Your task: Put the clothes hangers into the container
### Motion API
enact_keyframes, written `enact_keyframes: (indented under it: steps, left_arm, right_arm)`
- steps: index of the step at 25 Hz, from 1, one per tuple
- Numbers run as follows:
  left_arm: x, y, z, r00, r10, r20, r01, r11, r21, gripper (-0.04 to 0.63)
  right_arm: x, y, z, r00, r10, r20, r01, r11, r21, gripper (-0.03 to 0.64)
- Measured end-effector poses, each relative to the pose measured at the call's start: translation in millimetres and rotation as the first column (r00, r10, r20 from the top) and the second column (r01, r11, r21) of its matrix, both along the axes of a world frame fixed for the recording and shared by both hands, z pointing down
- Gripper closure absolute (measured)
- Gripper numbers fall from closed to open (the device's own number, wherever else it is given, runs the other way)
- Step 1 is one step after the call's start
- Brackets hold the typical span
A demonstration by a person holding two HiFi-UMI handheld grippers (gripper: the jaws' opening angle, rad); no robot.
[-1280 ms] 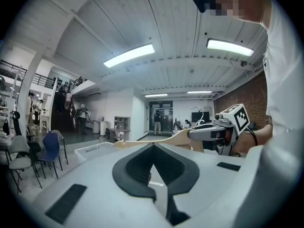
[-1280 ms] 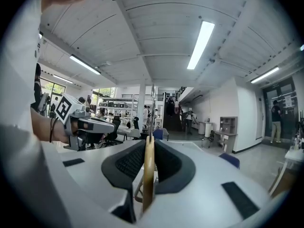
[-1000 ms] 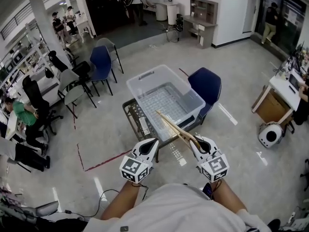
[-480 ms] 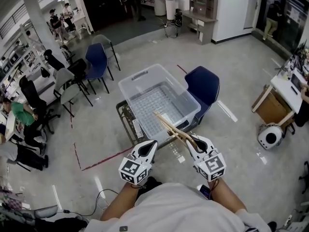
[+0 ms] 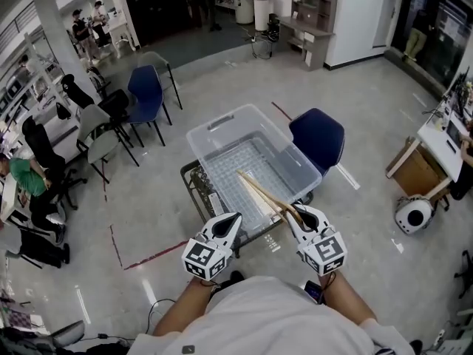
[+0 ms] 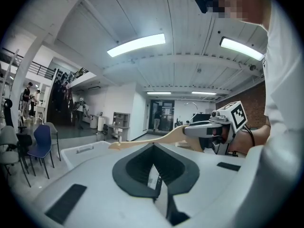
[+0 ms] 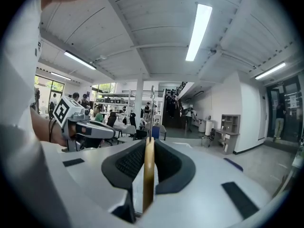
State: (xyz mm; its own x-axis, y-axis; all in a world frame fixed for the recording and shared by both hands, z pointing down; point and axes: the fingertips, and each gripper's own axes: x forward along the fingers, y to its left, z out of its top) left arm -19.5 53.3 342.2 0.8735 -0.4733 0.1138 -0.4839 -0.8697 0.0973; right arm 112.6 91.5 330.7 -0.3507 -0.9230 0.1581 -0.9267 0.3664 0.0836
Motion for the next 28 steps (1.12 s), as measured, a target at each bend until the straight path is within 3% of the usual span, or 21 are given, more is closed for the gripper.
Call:
enact_keyframes:
  steps: [8, 14, 22, 28]
  left_arm:
    - [-54, -65, -2, 1.000, 0.025, -0.002, -0.025, 1.000, 0.014, 0.578]
    - [-70, -95, 12, 1.000, 0.026, -0.017, -0.027, 0.999, -0.018, 0.578]
    - [-69, -129, 29, 1.000, -0.021, -0.011, 0.020, 0.999, -0.045, 0.578]
    - [-38, -160, 47, 0.997, -0.069, 0.020, 0.071, 0.994, -0.087, 0.578]
  right_arm:
    - [-48, -66, -4, 0.999, 0.031, -0.020, -0.030, 0.999, 0.012, 0.552]
    - [-57, -102, -2, 0.998, 0.043, -0.052, -0.043, 0.999, -0.002, 0.552]
    - [-50, -149, 16, 0.999, 0.004, -0.043, -0.006, 0.999, -0.037, 0.553]
    - [-14, -194, 33, 0.999, -0.042, -0.028, 0.040, 0.997, -0.073, 0.552]
